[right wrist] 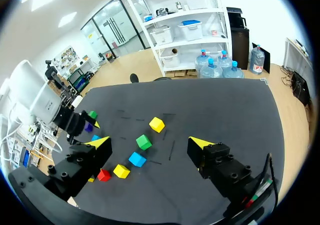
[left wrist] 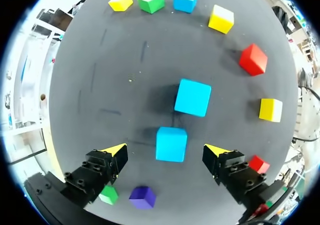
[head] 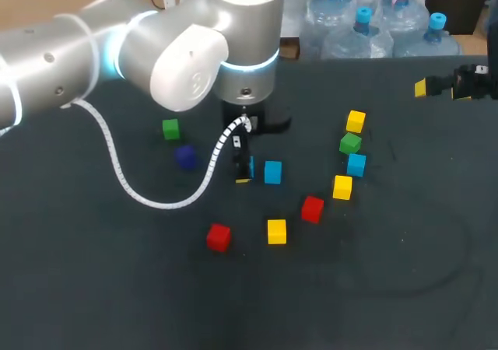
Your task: Place the blue cubes, place green cubes on the blue cubes, place the yellow cubes on the green cubes, then place the red cubes on the yellow cubes, and place purple cube on the red cubes.
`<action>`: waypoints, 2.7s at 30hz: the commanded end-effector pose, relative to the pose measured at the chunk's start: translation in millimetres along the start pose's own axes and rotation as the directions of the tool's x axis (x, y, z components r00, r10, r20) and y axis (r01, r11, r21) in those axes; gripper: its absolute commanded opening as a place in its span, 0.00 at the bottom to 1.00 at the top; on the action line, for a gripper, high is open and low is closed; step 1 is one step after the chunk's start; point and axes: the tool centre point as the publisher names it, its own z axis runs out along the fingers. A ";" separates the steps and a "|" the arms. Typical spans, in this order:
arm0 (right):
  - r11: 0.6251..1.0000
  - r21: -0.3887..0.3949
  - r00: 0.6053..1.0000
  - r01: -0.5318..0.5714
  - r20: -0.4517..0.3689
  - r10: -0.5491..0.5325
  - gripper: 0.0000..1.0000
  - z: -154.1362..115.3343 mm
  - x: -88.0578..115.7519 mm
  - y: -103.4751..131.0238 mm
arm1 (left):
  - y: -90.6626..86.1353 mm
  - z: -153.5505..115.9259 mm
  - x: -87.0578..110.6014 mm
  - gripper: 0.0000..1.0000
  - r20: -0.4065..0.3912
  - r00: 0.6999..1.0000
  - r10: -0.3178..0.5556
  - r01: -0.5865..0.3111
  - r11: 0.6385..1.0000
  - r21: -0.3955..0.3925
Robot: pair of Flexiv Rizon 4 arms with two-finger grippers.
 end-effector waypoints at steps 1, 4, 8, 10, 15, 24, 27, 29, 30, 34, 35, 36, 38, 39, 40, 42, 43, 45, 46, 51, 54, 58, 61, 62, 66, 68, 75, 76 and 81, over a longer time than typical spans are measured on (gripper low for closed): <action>1.000 0.003 1.000 0.000 0.001 0.000 1.00 0.1 0.3 0.7 | 2.0 6.0 -3.0 0.89 0.001 1.000 0.006 -0.006 1.000 0.018; 1.000 0.003 1.000 0.000 0.001 0.000 1.00 0.1 0.3 0.7 | 1.5 8.1 -3.1 0.84 0.004 1.000 0.003 -0.003 1.000 0.027; 1.000 0.003 1.000 0.000 0.001 0.000 1.00 0.1 0.3 0.7 | -0.2 7.4 -3.2 0.67 0.004 1.000 0.000 0.000 1.000 0.030; 1.000 0.003 1.000 0.000 0.001 0.000 1.00 0.1 0.3 0.7 | -1.6 6.6 -2.6 0.53 0.005 1.000 -0.003 0.003 1.000 0.029; 1.000 0.003 1.000 0.000 0.001 0.000 1.00 0.1 0.3 0.7 | -6.0 7.4 -1.2 0.36 0.007 1.000 -0.009 0.009 0.999 0.032; 1.000 0.003 1.000 0.000 0.001 0.000 1.00 0.1 0.3 0.7 | -17.7 12.4 -1.4 0.00 0.008 1.000 -0.009 0.009 0.999 0.050; 1.000 0.003 1.000 0.000 0.001 0.000 1.00 0.1 0.3 0.7 | -20.6 11.2 1.1 0.00 0.004 1.000 -0.020 0.020 0.999 0.050; 1.000 0.003 1.000 0.000 0.001 0.000 1.00 0.1 0.3 0.7 | -21.8 10.7 3.6 0.00 0.002 1.000 -0.024 0.024 0.998 0.050; 1.000 0.003 1.000 0.000 0.001 0.000 1.00 0.1 0.3 0.7 | -22.4 10.6 4.5 0.00 -0.001 1.000 -0.028 0.028 0.998 0.050; 1.000 0.003 1.000 0.000 0.001 0.000 1.00 0.1 0.3 0.7 | -24.0 11.1 6.2 0.00 -0.006 1.000 -0.031 0.031 0.998 0.049; 1.000 0.003 1.000 0.000 0.001 0.000 1.00 0.1 0.3 0.7 | -24.0 11.7 6.2 0.00 -0.009 0.999 -0.031 0.032 0.998 0.049; 1.000 0.003 1.000 0.000 0.001 0.000 1.00 0.1 0.3 0.7 | -23.7 12.2 6.3 0.00 -0.011 0.999 -0.032 0.033 0.998 0.049; 1.000 0.003 1.000 0.000 0.001 0.000 1.00 0.1 0.3 0.7 | -22.4 12.3 6.1 0.00 -0.010 0.999 -0.034 0.035 0.998 0.047; 1.000 0.003 1.000 0.000 0.001 0.000 1.00 0.1 0.3 0.7 | -21.8 11.6 5.6 0.02 -0.010 0.999 -0.033 0.034 0.998 0.044; 1.000 0.003 1.000 0.000 0.001 0.000 1.00 0.1 0.3 0.7 | -21.1 11.0 5.2 0.02 -0.010 0.999 -0.033 0.033 0.999 0.042; 1.000 0.003 1.000 0.000 0.001 0.000 1.00 0.1 0.3 0.7 | -19.7 9.3 4.3 0.01 -0.008 1.000 -0.031 0.031 0.999 0.035; 1.000 0.003 1.000 0.000 0.001 0.000 1.00 0.1 0.3 0.7 | -19.6 8.6 3.9 0.00 -0.008 1.000 -0.029 0.029 0.999 0.033; 1.000 0.003 1.000 0.000 0.001 0.000 1.00 0.1 0.3 0.7 | -19.2 7.6 3.3 0.00 -0.007 1.000 -0.028 0.028 0.999 0.030; 1.000 0.003 1.000 0.000 0.001 0.000 1.00 0.1 0.3 0.7 | -19.1 7.3 2.9 0.00 -0.005 1.000 -0.027 0.027 0.999 0.029; 1.000 0.003 1.000 0.000 0.001 0.000 1.00 0.1 0.3 0.7 | -19.0 6.7 2.1 0.00 -0.001 1.000 -0.023 0.023 0.999 0.026; 1.000 0.003 1.000 0.000 0.001 0.000 1.00 0.1 0.3 0.7 | -19.1 6.7 2.3 0.00 0.000 1.000 -0.024 0.024 0.999 0.027; 1.000 0.003 1.000 0.000 0.001 0.000 1.00 0.1 0.3 0.7 | -19.5 6.2 2.5 0.00 0.002 1.000 -0.024 0.024 0.999 0.027; 1.000 0.003 1.000 0.000 0.001 0.000 1.00 0.1 0.3 0.7 | -19.9 6.1 3.3 0.00 0.003 1.000 -0.027 0.027 0.999 0.031; 1.000 0.003 1.000 0.000 0.001 0.000 1.00 0.1 0.3 0.7 | -20.0 6.1 3.4 0.00 0.004 1.000 -0.027 0.027 0.999 0.031; 1.000 0.003 1.000 0.000 0.001 0.000 1.00 0.1 0.3 0.7 | -21.5 5.9 3.3 0.08 0.009 1.000 -0.027 0.026 0.999 0.034; 1.000 0.003 1.000 0.000 0.001 0.000 1.00 0.1 0.3 0.7 | -23.1 5.8 2.8 0.41 0.013 1.000 -0.028 0.027 0.999 0.041; 1.000 0.003 1.000 0.000 0.001 0.000 1.00 0.1 0.3 0.7 | -30.4 1.7 5.4 1.00 0.033 0.999 -0.039 0.038 0.998 0.044; 1.000 0.003 1.000 0.000 0.001 0.000 1.00 0.1 0.3 0.7 | -31.1 0.5 6.2 1.00 0.036 0.998 -0.042 0.040 0.998 0.041; 1.000 0.003 1.000 0.000 0.001 0.000 1.00 0.1 0.3 0.7 | -33.6 -7.5 13.1 1.00 0.057 0.997 -0.058 0.057 0.998 0.020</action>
